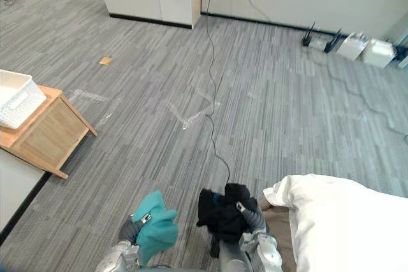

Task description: Tidy the bed and pick cloth on bed and put in laundry

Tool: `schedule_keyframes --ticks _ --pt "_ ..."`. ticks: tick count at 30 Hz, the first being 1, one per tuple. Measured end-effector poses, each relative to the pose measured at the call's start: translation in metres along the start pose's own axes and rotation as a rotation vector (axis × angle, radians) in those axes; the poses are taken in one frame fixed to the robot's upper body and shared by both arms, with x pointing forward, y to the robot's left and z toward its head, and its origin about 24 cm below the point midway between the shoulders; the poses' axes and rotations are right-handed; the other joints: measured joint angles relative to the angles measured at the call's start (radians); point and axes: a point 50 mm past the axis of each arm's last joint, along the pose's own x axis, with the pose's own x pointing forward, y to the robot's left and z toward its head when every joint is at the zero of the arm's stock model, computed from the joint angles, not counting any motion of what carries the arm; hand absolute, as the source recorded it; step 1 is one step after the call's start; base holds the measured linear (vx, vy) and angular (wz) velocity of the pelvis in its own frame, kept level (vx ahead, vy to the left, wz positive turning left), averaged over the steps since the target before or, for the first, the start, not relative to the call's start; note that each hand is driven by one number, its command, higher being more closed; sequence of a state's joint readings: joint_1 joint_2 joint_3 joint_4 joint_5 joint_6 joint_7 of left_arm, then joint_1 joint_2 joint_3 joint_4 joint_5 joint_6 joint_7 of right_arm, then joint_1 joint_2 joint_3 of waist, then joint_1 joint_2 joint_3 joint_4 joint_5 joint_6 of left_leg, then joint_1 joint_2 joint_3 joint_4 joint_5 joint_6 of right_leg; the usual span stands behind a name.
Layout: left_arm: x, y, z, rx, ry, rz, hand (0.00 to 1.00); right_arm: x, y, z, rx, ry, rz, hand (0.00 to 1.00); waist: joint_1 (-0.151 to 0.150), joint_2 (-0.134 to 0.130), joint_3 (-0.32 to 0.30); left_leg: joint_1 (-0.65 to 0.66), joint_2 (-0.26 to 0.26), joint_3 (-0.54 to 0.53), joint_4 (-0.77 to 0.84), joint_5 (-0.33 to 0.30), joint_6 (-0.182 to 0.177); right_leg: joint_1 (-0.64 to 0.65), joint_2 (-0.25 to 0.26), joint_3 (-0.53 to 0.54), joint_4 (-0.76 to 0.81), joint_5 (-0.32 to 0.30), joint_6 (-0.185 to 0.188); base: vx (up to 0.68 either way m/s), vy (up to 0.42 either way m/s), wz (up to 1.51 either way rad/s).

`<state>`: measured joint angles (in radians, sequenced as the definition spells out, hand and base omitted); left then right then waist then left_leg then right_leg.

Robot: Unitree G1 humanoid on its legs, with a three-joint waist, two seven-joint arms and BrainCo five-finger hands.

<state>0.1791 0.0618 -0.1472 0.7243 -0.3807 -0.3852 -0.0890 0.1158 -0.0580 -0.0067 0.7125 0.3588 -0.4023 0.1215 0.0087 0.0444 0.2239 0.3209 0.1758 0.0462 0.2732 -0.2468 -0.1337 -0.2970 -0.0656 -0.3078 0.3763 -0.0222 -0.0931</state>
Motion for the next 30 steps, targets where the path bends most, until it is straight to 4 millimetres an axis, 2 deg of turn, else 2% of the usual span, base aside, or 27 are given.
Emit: schedule_keyframes --ticks 1,2,3,4,5,6,7,9,10,11,13,14,15,16,17,18,19,20,21,22,23,24,25,26,27,28,30 --pt "0.000 -0.003 0.000 -0.008 -0.007 0.009 1.00 -0.006 0.005 0.015 -0.020 -0.162 0.055 1.00 -0.001 0.003 -0.002 -0.043 0.011 -0.001 0.117 0.029 -0.001 0.004 0.017 0.003 0.028 -0.057 0.006 0.30 -0.204 -0.32" --pt "0.000 -0.004 0.001 -0.012 -0.014 0.016 1.00 -0.007 0.012 0.028 -0.038 -0.259 0.097 1.00 -0.004 0.006 -0.003 -0.094 0.024 -0.004 0.231 0.080 0.000 0.020 0.036 0.008 0.010 -0.075 -0.001 0.36 -0.210 -0.45" --pt "-0.003 -0.002 -0.001 -0.016 -0.015 0.025 1.00 -0.007 0.019 0.045 -0.057 -0.355 0.140 1.00 -0.013 0.010 -0.001 -0.177 0.047 -0.016 0.383 0.212 -0.001 0.069 0.059 0.000 -0.048 -0.077 -0.004 0.38 -0.141 -0.40" --pt "-0.004 -0.002 0.001 -0.031 -0.026 0.029 1.00 -0.008 0.021 0.056 -0.062 -0.416 0.156 1.00 -0.018 0.006 0.001 -0.236 0.057 -0.025 0.507 0.281 -0.015 0.100 0.071 0.007 -0.066 -0.089 -0.006 0.45 -0.147 -0.25" --pt "-0.005 -0.002 0.005 -0.061 -0.052 0.030 1.00 -0.010 0.020 0.063 -0.069 -0.456 0.165 1.00 -0.015 0.007 0.005 -0.327 0.066 -0.026 0.699 0.215 0.003 0.150 0.097 0.015 -0.097 -0.100 -0.023 0.37 -0.101 -0.17" --pt "-0.007 -0.001 0.007 -0.070 -0.069 0.034 1.00 -0.010 0.018 0.065 -0.077 -0.461 0.167 1.00 -0.012 0.003 0.007 -0.366 0.064 -0.026 0.771 0.182 0.010 0.178 0.104 0.021 -0.119 -0.103 -0.027 0.44 -0.094 -0.23" --pt "-0.010 0.005 0.011 -0.100 -0.092 0.044 1.00 -0.011 0.012 0.067 -0.098 -0.459 0.174 1.00 0.004 -0.011 0.012 -0.444 0.024 -0.007 0.848 0.115 0.017 0.253 0.108 0.037 -0.172 -0.108 -0.035 0.37 -0.073 -0.26" --pt "-0.012 0.006 0.016 -0.120 -0.123 0.048 1.00 -0.015 0.003 0.063 -0.113 -0.438 0.166 1.00 0.011 -0.015 0.017 -0.494 -0.016 0.024 0.799 0.067 0.026 0.316 0.107 0.048 -0.221 -0.113 -0.041 0.31 -0.061 -0.20" --pt "-0.016 0.008 0.017 -0.139 -0.137 0.048 1.00 -0.019 -0.001 0.059 -0.119 -0.411 0.167 1.00 0.012 -0.016 0.018 -0.522 -0.043 0.057 0.684 0.037 0.035 0.354 0.106 0.050 -0.253 -0.118 -0.046 0.41 -0.017 -0.09" --pt "-0.019 0.008 0.020 -0.149 -0.152 0.046 1.00 -0.025 -0.003 0.053 -0.122 -0.378 0.178 1.00 0.011 -0.011 0.015 -0.533 -0.085 0.102 0.476 0.013 0.052 0.388 0.097 0.052 -0.273 -0.123 -0.039 0.42 0.008 -0.08" --pt "-0.019 0.007 0.022 -0.158 -0.167 0.045 1.00 -0.030 -0.005 0.050 -0.124 -0.355 0.189 1.00 0.012 -0.010 0.014 -0.531 -0.117 0.143 0.284 0.011 0.053 0.406 0.088 0.059 -0.279 -0.132 -0.026 0.37 0.044 -0.13" --pt "-0.016 0.004 0.028 -0.179 -0.187 0.049 1.00 -0.032 -0.006 0.044 -0.123 -0.315 0.201 1.00 0.009 -0.010 0.014 -0.533 -0.143 0.180 0.062 0.063 0.065 0.434 0.082 0.067 -0.300 -0.142 -0.006 0.36 0.053 -0.16" --pt "-0.016 0.003 0.028 -0.185 -0.186 0.051 1.00 -0.035 -0.006 0.040 -0.122 -0.292 0.203 1.00 0.009 -0.010 0.014 -0.530 -0.148 0.198 -0.010 0.098 0.070 0.443 0.080 0.068 -0.306 -0.148 0.005 0.61 0.130 -0.08" --pt "-0.013 -0.002 0.030 -0.191 -0.191 0.044 1.00 -0.039 -0.006 0.037 -0.125 -0.273 0.203 1.00 0.007 -0.006 0.011 -0.528 -0.151 0.234 -0.126 0.172 0.083 0.468 0.078 0.063 -0.320 -0.162 0.029 0.34 0.108 0.04" --pt "-0.011 -0.005 0.031 -0.192 -0.193 0.036 1.00 -0.041 -0.006 0.036 -0.129 -0.268 0.204 1.00 0.006 -0.004 0.010 -0.528 -0.148 0.254 -0.162 0.207 0.085 0.485 0.078 0.056 -0.329 -0.171 0.044 0.51 0.174 0.16" --pt "-0.008 -0.009 0.033 -0.191 -0.193 0.021 1.00 -0.048 -0.008 0.030 -0.134 -0.237 0.203 1.00 0.004 -0.001 0.008 -0.529 -0.139 0.294 -0.190 0.257 0.107 0.523 0.076 0.043 -0.335 -0.196 0.075 0.46 0.170 0.16" --pt "-0.008 -0.009 0.031 -0.193 -0.186 0.026 1.00 -0.052 -0.007 0.025 -0.130 -0.207 0.206 1.00 0.008 -0.010 -0.007 -0.517 -0.148 0.334 -0.171 0.314 0.161 0.555 0.051 0.041 -0.333 -0.235 0.095 0.48 0.179 0.15" --pt "-0.008 -0.009 0.030 -0.193 -0.181 0.033 1.00 -0.052 -0.005 0.023 -0.126 -0.198 0.207 1.00 0.005 -0.022 -0.015 -0.513 -0.167 0.340 -0.162 0.295 0.204 0.563 0.032 0.041 -0.323 -0.249 0.112 0.53 0.175 0.09" --pt "-0.006 -0.010 0.030 -0.199 -0.177 0.039 1.00 -0.050 -0.003 0.023 -0.136 -0.180 0.217 1.00 0.005 -0.036 -0.027 -0.515 -0.184 0.344 -0.128 0.239 0.223 0.546 -0.001 0.031 -0.262 -0.259 0.155 0.55 0.196 0.12" --pt "-0.006 -0.010 0.030 -0.201 -0.177 0.042 1.00 -0.048 0.002 0.023 -0.138 -0.155 0.232 1.00 0.006 -0.040 -0.028 -0.511 -0.187 0.341 -0.079 0.196 0.257 0.518 -0.028 0.022 -0.150 -0.261 0.193 0.55 0.212 0.11" --pt "-0.006 -0.009 0.030 -0.200 -0.176 0.045 1.00 -0.046 0.004 0.023 -0.144 -0.142 0.242 1.00 0.009 -0.043 -0.030 -0.501 -0.191 0.336 -0.055 0.170 0.267 0.491 -0.047 0.021 -0.061 -0.265 0.206 0.56 0.247 0.17" --pt "-0.006 -0.007 0.030 -0.193 -0.173 0.048 1.00 -0.044 0.008 0.023 -0.152 -0.126 0.257 1.00 0.010 -0.051 -0.032 -0.482 -0.202 0.325 -0.032 0.140 0.278 0.430 -0.086 0.021 0.128 -0.261 0.223 0.56 0.233 0.36" --pt "-0.006 -0.005 0.030 -0.182 -0.165 0.048 1.00 -0.040 0.012 0.023 -0.152 -0.111 0.266 1.00 0.006 -0.066 -0.037 -0.443 -0.232 0.296 -0.028 0.102 0.290 0.331 -0.151 0.023 0.400 -0.195 0.230 0.67 0.240 0.74" --pt "-0.006 -0.004 0.030 -0.173 -0.156 0.045 1.00 -0.037 0.011 0.023 -0.149 -0.096 0.255 1.00 -0.002 -0.070 -0.036 -0.385 -0.258 0.256 -0.028 0.070 0.295 0.265 -0.204 0.026 0.622 -0.187 0.218 0.54 0.164 0.83" --pt "-0.007 -0.004 0.029 -0.169 -0.153 0.046 1.00 -0.037 0.011 0.022 -0.147 -0.087 0.248 1.00 -0.005 -0.067 -0.035 -0.351 -0.264 0.233 -0.032 0.060 0.295 0.245 -0.219 0.027 0.693 -0.190 0.212 0.51 0.114 1.02" --pt "-0.008 -0.002 0.027 -0.164 -0.147 0.062 1.00 -0.038 0.009 0.020 -0.140 -0.070 0.236 1.00 -0.017 -0.058 -0.037 -0.285 -0.265 0.185 -0.057 0.052 0.297 0.207 -0.234 0.021 0.765 -0.208 0.181 0.48 0.066 1.05" --pt "-0.008 0.001 0.032 -0.150 -0.155 0.087 1.00 -0.037 0.011 0.020 -0.124 -0.063 0.225 1.00 -0.019 -0.057 -0.043 -0.201 -0.262 0.099 -0.107 0.052 0.297 0.116 -0.248 0.021 0.748 -0.226 0.156 0.46 0.017 1.23"
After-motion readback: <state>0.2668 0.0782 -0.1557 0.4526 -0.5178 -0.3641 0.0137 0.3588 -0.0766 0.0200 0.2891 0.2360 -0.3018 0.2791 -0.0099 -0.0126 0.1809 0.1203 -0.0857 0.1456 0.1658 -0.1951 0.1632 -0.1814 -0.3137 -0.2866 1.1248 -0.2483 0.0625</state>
